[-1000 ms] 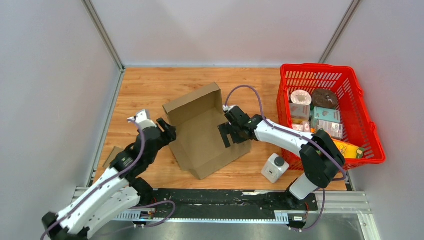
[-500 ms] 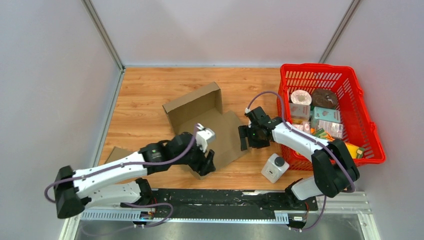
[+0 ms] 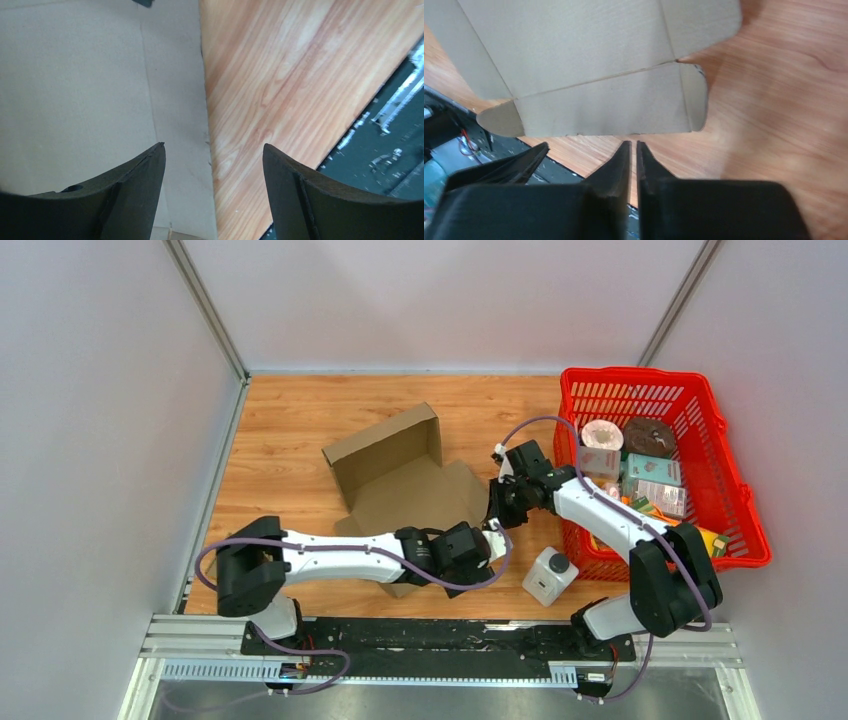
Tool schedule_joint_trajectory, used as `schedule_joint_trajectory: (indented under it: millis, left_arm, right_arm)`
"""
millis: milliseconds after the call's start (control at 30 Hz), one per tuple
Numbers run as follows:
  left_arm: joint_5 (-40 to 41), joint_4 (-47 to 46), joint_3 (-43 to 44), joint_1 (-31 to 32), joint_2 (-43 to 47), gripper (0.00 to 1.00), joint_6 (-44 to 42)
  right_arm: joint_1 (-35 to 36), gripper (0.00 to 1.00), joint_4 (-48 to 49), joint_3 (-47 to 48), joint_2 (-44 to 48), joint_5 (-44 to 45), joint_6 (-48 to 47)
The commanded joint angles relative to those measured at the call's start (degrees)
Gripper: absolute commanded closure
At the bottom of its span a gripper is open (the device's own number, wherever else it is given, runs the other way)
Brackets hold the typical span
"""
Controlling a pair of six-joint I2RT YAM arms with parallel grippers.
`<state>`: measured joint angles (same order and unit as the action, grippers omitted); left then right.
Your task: Fold the paper box
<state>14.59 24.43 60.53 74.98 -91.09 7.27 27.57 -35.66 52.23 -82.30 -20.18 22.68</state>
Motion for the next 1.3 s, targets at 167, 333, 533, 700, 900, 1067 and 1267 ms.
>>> schedule_joint_trajectory:
  millis: [167, 333, 533, 700, 900, 1067, 1267]
  left_arm:
    - [-1.9, -4.4, -1.7, 1.2, 0.8, 0.20, 0.4]
    - [-3.5, -4.7, -0.8, 1.0, -1.9, 0.19, 1.2]
    - [1.5, -1.8, 2.4, -0.2, -6.0, 0.18, 1.3]
    - [9.4, 4.6, 7.7, -0.1, -10.0, 0.18, 2.0]
    - [24.8, 12.9, 11.3, -0.1, -11.3, 0.29, 3.4]
    - [36.1, 16.3, 12.3, 0.3, -10.2, 0.45, 1.4]
    - [37.5, 17.2, 12.3, 0.3, -6.0, 0.95, -1.9]
  right_arm:
    - [-1.3, 0.32, -2.5, 3.8, -2.2, 11.7, -4.3]
    - [-0.6, 0.74, 3.5, 3.8, -7.3, 9.0, -3.3]
    - [-0.6, 1.00, 0.9, 5.9, -6.4, 8.8, -3.9]
    - [-0.7, 1.00, -4.3, 7.5, -2.3, 1.8, -2.9]
    - [-0.8, 1.00, -12.3, 10.5, -0.1, -2.6, -5.1]
    - [-0.8, 1.00, -15.6, 12.5, 1.4, -3.2, -6.2]
    - [-1.1, 0.72, -16.7, 16.2, 2.4, -0.4, -5.8]
